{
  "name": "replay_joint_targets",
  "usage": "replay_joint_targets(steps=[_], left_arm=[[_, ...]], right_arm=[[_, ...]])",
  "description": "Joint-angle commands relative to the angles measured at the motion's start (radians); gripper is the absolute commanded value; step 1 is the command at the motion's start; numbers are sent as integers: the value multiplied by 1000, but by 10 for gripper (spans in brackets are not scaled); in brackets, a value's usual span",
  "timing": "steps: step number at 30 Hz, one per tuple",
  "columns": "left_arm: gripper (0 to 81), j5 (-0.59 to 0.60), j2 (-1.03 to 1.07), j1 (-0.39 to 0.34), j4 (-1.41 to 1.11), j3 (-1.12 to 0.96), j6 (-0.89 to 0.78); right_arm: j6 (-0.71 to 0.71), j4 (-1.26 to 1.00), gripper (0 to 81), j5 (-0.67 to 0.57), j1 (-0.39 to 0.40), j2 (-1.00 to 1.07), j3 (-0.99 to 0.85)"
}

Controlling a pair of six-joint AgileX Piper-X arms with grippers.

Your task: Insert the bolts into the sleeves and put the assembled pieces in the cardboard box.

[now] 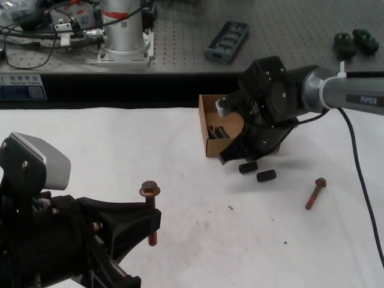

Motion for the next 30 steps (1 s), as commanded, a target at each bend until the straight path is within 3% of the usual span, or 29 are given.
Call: replay_joint_targets(steps=[1,30], left_arm=[[6,6,-8,-4,-21,-4,11],[6,6,-8,-4,-21,-4,4]], right_arm=[[7,10,53,0,-5,4,-3],[61,320,53,-42,70,-119,-3]])
